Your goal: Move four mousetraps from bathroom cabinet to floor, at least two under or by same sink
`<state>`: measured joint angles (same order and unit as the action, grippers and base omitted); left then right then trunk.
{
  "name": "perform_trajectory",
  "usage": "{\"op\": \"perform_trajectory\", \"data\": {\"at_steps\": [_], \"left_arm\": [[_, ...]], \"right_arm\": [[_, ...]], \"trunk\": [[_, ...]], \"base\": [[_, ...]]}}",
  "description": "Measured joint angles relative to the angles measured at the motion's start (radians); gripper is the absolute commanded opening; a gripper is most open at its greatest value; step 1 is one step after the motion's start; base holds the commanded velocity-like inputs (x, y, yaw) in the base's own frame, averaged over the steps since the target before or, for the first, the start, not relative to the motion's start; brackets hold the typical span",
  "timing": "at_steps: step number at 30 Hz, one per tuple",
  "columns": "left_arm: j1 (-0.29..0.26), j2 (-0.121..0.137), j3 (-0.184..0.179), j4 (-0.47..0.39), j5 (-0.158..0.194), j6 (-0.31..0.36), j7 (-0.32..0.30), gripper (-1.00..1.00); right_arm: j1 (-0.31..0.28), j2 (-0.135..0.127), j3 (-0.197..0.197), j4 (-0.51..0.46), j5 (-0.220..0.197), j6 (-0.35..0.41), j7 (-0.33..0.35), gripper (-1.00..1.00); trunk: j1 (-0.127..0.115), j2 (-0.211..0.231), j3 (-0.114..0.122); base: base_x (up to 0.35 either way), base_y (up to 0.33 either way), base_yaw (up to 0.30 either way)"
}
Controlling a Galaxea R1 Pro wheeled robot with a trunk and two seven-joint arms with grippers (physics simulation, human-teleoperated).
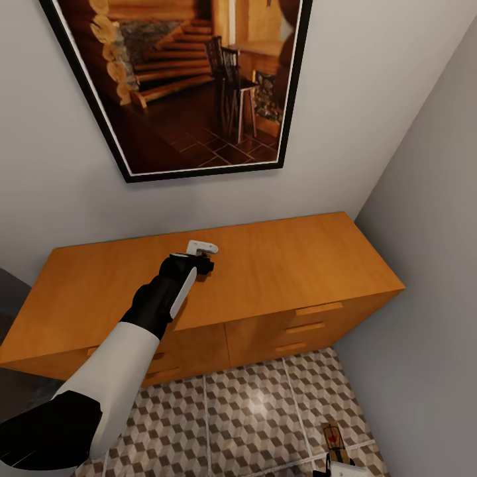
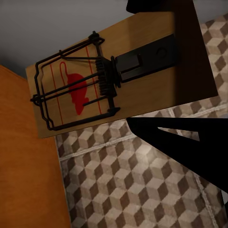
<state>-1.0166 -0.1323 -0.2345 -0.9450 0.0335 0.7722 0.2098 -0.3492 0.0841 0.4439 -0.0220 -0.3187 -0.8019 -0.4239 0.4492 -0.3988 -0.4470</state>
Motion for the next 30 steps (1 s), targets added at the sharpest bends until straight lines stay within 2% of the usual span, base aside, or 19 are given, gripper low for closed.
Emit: {"op": "perform_trajectory", "data": {"at_steps": [20,30], "left_arm": [[0.0,-0.001,0.0,0.0,-0.003,0.001,-0.001,-1.0],[0.001,-0.001,0.0,-0.073,0.003,0.004,0.002,-1.0]], "right_arm": [[0.0,0.0,0.0,0.0,0.0,0.0,0.0,-1.0],[0.0,0.0,0.0,0.0,0.0,0.0,0.0,-1.0]], "trunk": [[0.0,0.0,0.0],[0.0,0.0,0.0]], "base": [[0.0,0.0,0.0],[0.0,0.0,0.0]]}}
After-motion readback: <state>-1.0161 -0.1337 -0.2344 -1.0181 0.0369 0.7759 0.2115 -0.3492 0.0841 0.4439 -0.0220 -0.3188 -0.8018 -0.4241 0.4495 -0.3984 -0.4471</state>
